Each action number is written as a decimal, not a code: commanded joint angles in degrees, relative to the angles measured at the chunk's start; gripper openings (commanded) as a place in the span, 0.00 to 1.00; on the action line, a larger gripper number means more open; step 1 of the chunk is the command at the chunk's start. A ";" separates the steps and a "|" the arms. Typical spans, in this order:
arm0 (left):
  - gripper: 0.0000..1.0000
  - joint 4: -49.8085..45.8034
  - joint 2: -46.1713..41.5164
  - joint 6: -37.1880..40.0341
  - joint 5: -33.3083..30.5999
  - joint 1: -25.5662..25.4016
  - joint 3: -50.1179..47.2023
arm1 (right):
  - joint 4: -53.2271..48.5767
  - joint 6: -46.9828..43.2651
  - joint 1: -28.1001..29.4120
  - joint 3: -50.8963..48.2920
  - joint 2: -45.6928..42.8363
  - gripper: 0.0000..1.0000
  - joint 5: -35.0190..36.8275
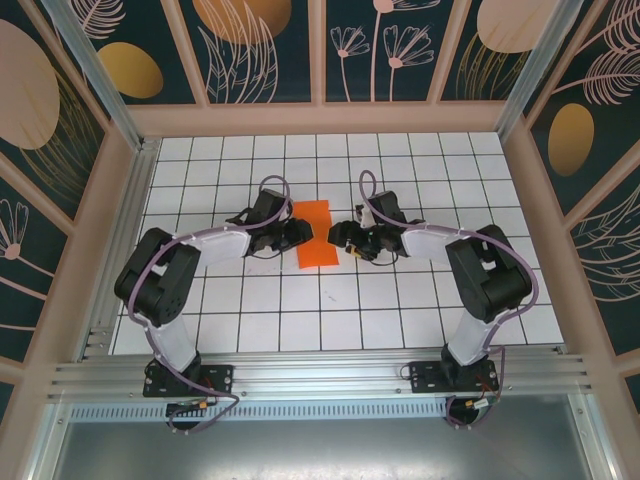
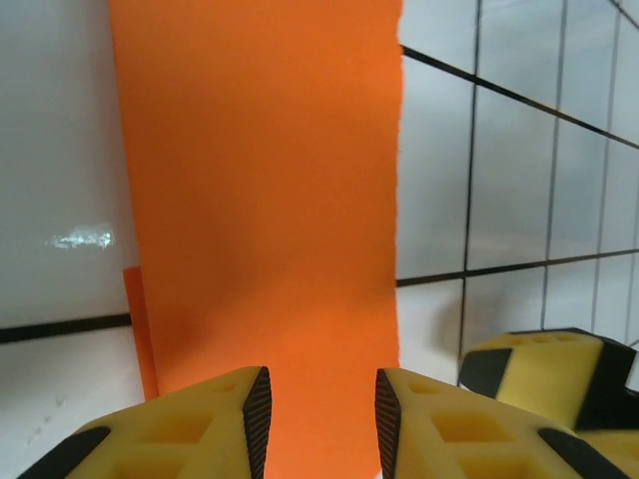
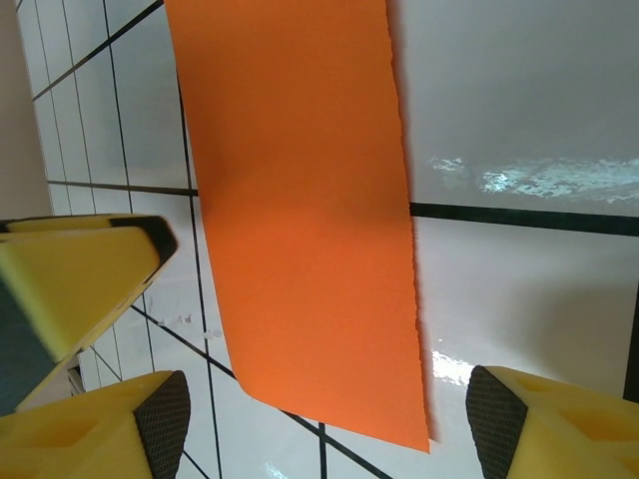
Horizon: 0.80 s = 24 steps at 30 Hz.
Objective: Fold a paper plane with a square sheet of paper (pick it up from the middle)
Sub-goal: Third fold the triangle at the center of the table.
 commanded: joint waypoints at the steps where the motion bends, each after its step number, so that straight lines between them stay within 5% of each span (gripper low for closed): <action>1: 0.34 0.33 3.24 0.59 -0.07 0.22 2.80 | -0.82 1.09 0.14 1.84 1.13 0.76 -1.11; 10: 0.34 -3.05 4.83 0.78 -4.73 0.52 3.11 | -0.84 0.87 0.00 3.05 3.94 0.75 -6.00; 24: 0.40 4.41 5.17 -4.90 2.28 3.69 -3.49 | -8.13 0.78 1.84 8.72 8.67 0.69 -7.48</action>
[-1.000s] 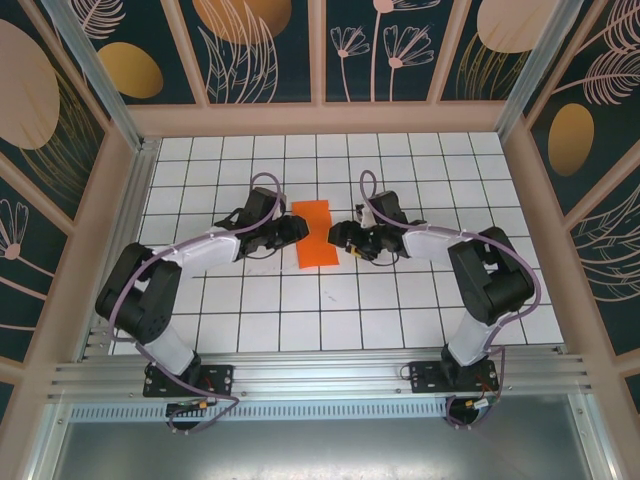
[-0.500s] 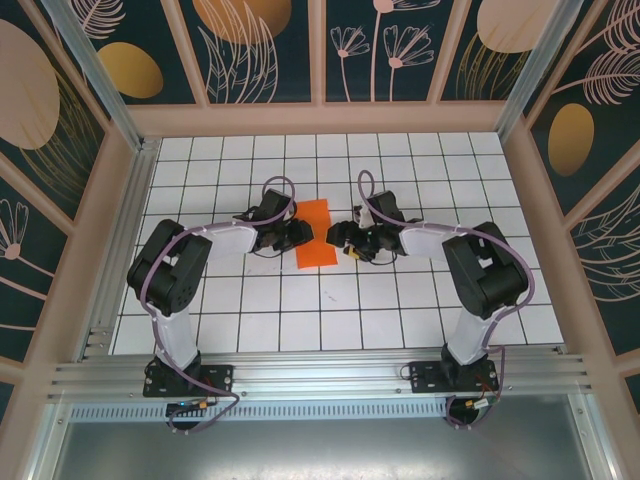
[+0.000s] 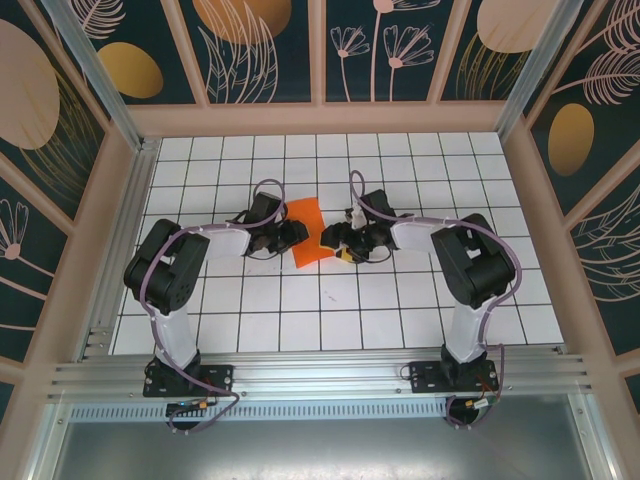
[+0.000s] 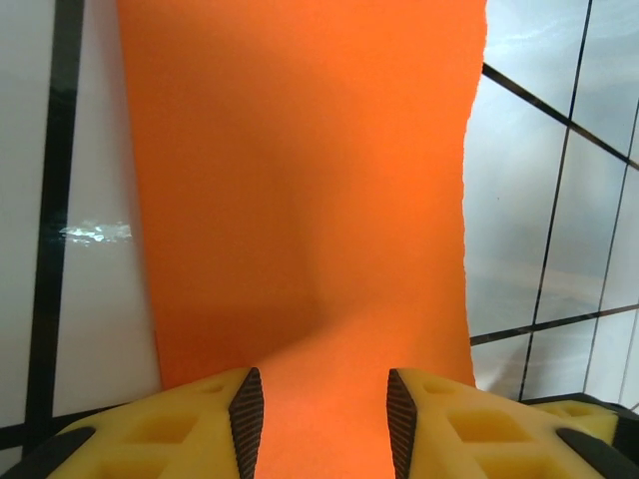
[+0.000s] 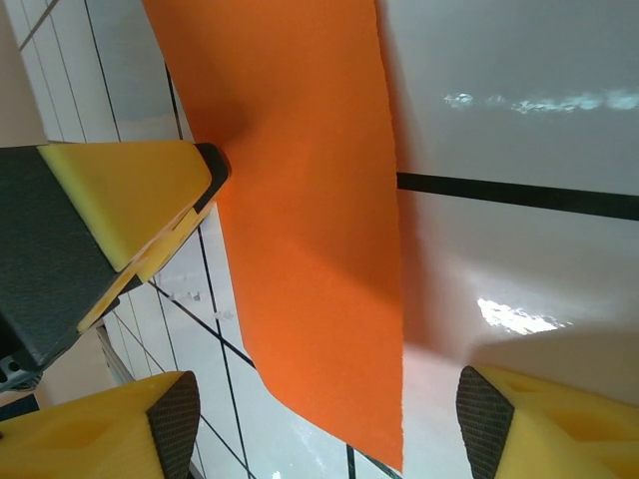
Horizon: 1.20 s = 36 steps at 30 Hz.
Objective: Fold a paper plane with a square sheet of paper (pick it up from the middle)
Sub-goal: Third fold the triangle at the center of the table.
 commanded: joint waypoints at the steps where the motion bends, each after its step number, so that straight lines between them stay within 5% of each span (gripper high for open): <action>1: 0.41 -0.47 0.56 -1.68 0.75 0.57 -2.00 | -3.29 0.69 0.63 2.14 1.33 0.68 -1.00; 5: 0.40 -0.28 0.56 -1.21 1.31 0.63 -2.15 | 0.58 3.63 0.71 1.38 1.06 0.60 -3.58; 10: 0.41 -0.81 -0.15 0.25 1.48 0.66 -1.68 | 1.53 5.74 0.55 0.95 -0.48 0.38 -3.19; 14: 0.42 -0.02 -0.95 0.79 2.74 0.62 -1.22 | -1.21 6.09 0.54 0.89 -1.13 0.15 -1.47; 19: 0.50 3.39 -4.83 1.12 5.45 0.65 -1.37 | -7.85 3.32 0.69 0.54 -3.21 0.01 4.35; 26: 0.52 8.61 -5.29 0.40 6.75 0.66 -1.81 | -16.57 -0.05 2.03 -1.15 -6.88 0.00 10.70; 36: 0.36 2.18 -0.22 4.12 1.77 0.66 0.31 | -18.70 0.06 4.40 1.74 -7.14 0.03 14.91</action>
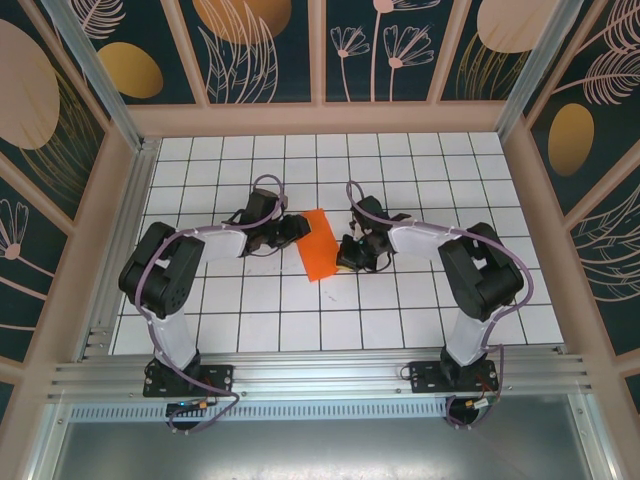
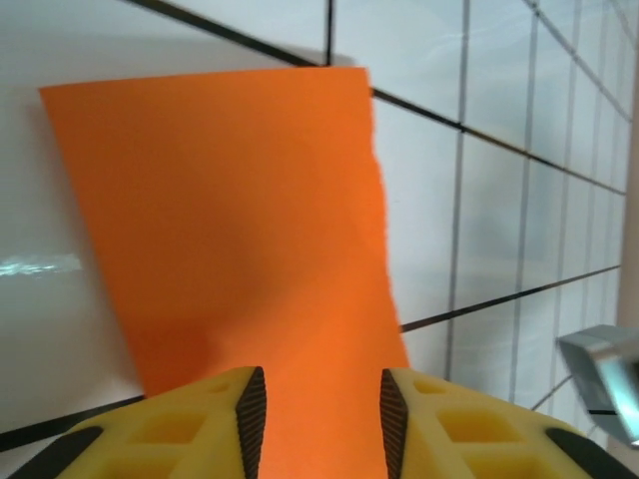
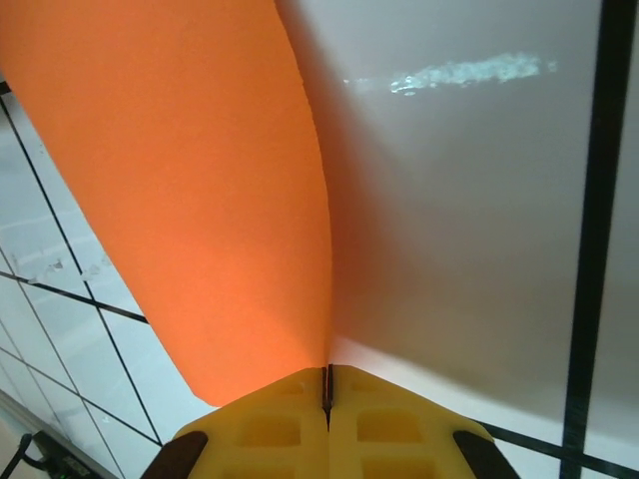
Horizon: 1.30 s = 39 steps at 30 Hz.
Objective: Fold a paper plane with a square sheet of paper (pick it up from the middle)
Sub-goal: Third fold the triangle at the center of the table.
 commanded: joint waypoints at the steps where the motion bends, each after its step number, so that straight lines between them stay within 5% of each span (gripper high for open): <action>1: 0.34 -2.42 2.04 2.34 -1.40 0.26 1.44 | -1.11 -0.75 0.54 2.26 -1.56 0.08 1.61; 6: 0.31 -3.25 3.39 3.16 -1.21 0.22 1.37 | 1.62 0.92 0.41 2.65 -1.82 0.23 0.73; 15: 0.30 -4.74 3.80 4.24 -2.00 0.19 3.20 | 1.81 3.38 -0.27 1.87 -3.30 0.23 0.54; 23: 0.30 -5.12 4.12 4.45 -2.13 0.18 3.24 | 2.62 4.05 -0.10 0.89 -4.54 0.01 -1.87; 39: 0.24 -2.91 3.90 3.70 0.39 0.26 4.05 | 9.05 2.63 3.54 11.66 6.94 0.01 -3.73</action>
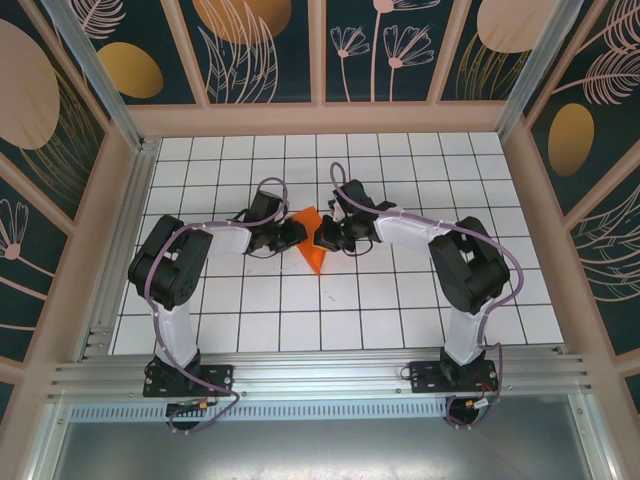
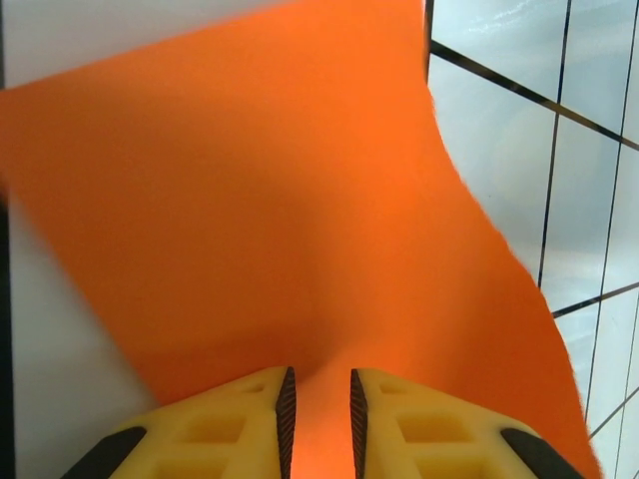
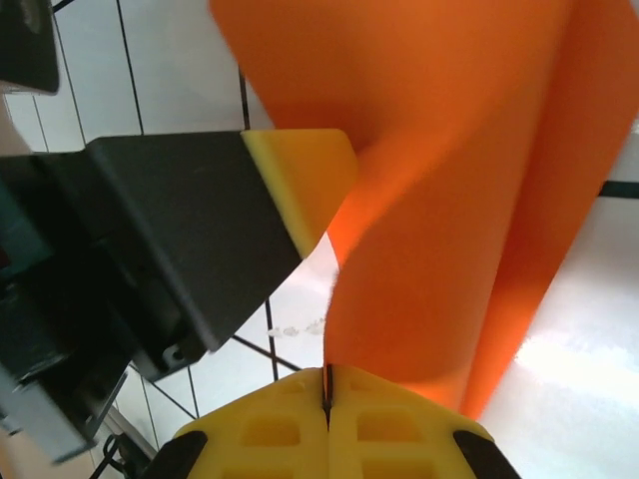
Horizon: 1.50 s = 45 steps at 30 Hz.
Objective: Fold a paper plane with a square sheet of paper (pick it up from the middle)
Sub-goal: Third fold the triangle at the center of the table.
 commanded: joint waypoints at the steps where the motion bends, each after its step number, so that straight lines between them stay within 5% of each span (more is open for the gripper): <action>1: 0.24 0.62 -0.75 0.81 1.29 0.20 1.95 | 2.32 0.48 0.41 1.48 2.37 0.01 -1.34; 6: 0.29 1.75 -4.72 0.05 0.97 0.29 2.82 | 1.11 0.28 0.77 1.62 4.17 0.01 -0.84; 14: 0.29 -3.51 -4.99 2.27 -8.23 1.91 2.06 | 0.30 0.10 0.82 1.47 4.62 0.01 0.38; 45: 0.20 -4.21 2.72 3.34 -5.57 1.92 3.43 | 1.25 4.22 1.00 5.38 8.22 0.04 0.28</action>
